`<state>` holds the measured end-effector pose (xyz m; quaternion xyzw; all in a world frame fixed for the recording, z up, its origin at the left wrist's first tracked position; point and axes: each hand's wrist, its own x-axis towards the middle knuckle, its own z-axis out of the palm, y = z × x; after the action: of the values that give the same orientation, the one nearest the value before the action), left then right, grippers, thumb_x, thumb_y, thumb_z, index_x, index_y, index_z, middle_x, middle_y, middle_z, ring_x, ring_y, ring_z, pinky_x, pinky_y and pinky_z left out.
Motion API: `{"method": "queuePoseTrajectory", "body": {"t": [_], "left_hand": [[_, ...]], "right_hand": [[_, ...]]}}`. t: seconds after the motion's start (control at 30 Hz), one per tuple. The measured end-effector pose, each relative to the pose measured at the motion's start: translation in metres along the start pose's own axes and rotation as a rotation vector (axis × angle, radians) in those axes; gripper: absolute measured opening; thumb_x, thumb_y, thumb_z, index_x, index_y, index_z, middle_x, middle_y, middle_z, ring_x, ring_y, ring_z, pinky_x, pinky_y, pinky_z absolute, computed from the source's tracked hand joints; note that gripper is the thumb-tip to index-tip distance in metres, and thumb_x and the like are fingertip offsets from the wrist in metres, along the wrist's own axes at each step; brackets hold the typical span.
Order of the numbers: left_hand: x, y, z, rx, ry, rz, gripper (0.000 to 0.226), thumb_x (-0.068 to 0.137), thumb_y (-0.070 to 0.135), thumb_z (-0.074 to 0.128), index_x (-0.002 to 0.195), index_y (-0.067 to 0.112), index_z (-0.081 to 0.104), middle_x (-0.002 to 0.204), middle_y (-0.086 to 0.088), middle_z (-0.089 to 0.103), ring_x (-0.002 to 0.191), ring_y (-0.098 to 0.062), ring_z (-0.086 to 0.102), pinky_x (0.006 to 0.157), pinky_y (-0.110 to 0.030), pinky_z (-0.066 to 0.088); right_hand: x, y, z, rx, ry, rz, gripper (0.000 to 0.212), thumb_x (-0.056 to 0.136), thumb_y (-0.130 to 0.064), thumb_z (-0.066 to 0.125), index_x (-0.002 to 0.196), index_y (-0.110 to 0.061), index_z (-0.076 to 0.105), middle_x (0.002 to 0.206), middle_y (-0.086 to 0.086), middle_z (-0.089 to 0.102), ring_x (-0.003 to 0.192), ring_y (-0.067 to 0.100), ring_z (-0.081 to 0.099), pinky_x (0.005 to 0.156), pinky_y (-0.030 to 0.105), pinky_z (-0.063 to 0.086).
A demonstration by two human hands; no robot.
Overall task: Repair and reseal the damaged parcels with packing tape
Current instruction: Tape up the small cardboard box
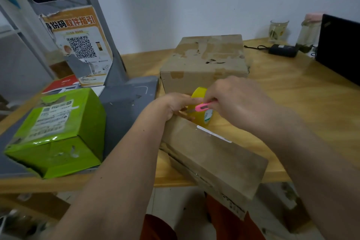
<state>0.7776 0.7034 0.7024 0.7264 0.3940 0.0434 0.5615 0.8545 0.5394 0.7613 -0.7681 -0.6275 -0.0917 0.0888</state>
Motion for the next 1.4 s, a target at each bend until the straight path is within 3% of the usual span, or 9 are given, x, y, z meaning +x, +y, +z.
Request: {"method": "queuePoseTrajectory", "body": {"t": [0.13,0.3,0.53,0.77,0.93,1.1,1.2,1.27,1.4], "left_hand": [[-0.002,0.0,0.001,-0.033,0.042,0.038,0.012,0.092,0.011,0.065,0.08,0.014,0.062,0.077,0.003,0.063,0.067,-0.006,0.057,0.058,-0.021,0.053],[-0.003,-0.002,-0.001,-0.145,0.076,0.107,0.026,0.087,-0.004,0.059,0.066,0.012,0.055,0.045,0.008,0.057,0.042,-0.001,0.054,0.042,-0.017,0.045],[-0.007,-0.004,0.002,-0.209,0.16,0.198,0.02,0.09,0.003,0.061,0.075,0.016,0.063,0.051,0.007,0.059,0.041,-0.004,0.054,0.04,-0.015,0.042],[-0.009,0.0,0.004,-0.361,0.306,0.236,0.013,0.086,0.02,0.073,0.096,0.014,0.068,0.094,-0.001,0.068,0.07,-0.014,0.066,0.046,-0.01,0.045],[-0.011,0.002,0.004,-0.461,0.391,0.28,0.008,0.088,0.018,0.072,0.088,0.015,0.065,0.09,0.0,0.067,0.075,-0.016,0.066,0.051,-0.011,0.048],[-0.008,0.001,0.005,-0.368,0.461,0.305,0.007,0.087,0.023,0.074,0.084,0.023,0.066,0.086,0.005,0.068,0.066,-0.006,0.066,0.071,-0.023,0.059],[-0.006,0.0,0.006,-0.347,0.516,0.338,0.009,0.086,0.024,0.074,0.083,0.022,0.067,0.08,0.006,0.068,0.061,-0.005,0.065,0.079,-0.033,0.06],[-0.006,0.002,0.004,-0.358,0.561,0.376,0.01,0.087,0.023,0.073,0.083,0.018,0.066,0.076,0.006,0.067,0.056,-0.002,0.063,0.067,-0.024,0.057],[-0.011,-0.001,-0.005,-0.425,0.636,0.403,0.009,0.088,0.021,0.072,0.082,0.019,0.066,0.078,0.004,0.068,0.055,0.002,0.063,0.062,-0.019,0.055]], "right_hand": [[0.01,-0.021,-0.003,-0.118,0.007,-0.021,0.004,0.093,-0.018,0.059,0.089,-0.017,0.061,0.069,0.001,0.044,0.073,0.03,0.046,0.061,0.034,0.037],[0.015,-0.032,-0.002,-0.178,-0.074,0.004,0.031,0.095,-0.014,0.05,0.071,-0.017,0.029,0.063,-0.001,0.026,0.075,0.027,0.039,0.061,0.033,0.031],[0.018,-0.036,0.005,-0.187,-0.085,-0.01,0.019,0.094,-0.008,0.047,0.082,-0.021,0.041,0.109,0.009,0.064,0.106,0.031,0.06,0.067,0.032,0.031],[0.013,0.009,0.023,-0.21,-0.227,0.249,0.019,0.089,-0.003,0.055,0.101,-0.018,0.058,0.103,0.007,0.062,0.091,0.033,0.059,0.07,0.04,0.044],[0.024,0.055,0.076,0.202,-0.343,0.367,0.019,0.092,-0.008,0.048,0.088,-0.02,0.062,0.095,0.006,0.065,0.09,0.025,0.061,0.069,0.031,0.044],[0.021,0.066,0.087,0.252,-0.327,0.413,0.022,0.092,-0.005,0.046,0.097,-0.008,0.067,0.108,0.014,0.067,0.098,0.031,0.06,0.085,0.038,0.051],[0.021,0.043,0.043,0.308,-0.102,0.259,0.024,0.094,-0.01,0.045,0.099,0.001,0.066,0.106,0.02,0.066,0.1,0.036,0.059,0.086,0.045,0.048],[0.016,0.007,0.009,0.382,-0.031,0.066,0.028,0.098,-0.016,0.044,0.105,-0.006,0.069,0.111,0.01,0.067,0.103,0.027,0.059,0.088,0.036,0.044],[0.007,-0.052,0.008,0.402,-0.336,-0.146,0.037,0.093,-0.037,0.055,0.123,-0.015,0.055,0.121,0.005,0.06,0.109,0.023,0.056,0.087,0.032,0.046]]}}
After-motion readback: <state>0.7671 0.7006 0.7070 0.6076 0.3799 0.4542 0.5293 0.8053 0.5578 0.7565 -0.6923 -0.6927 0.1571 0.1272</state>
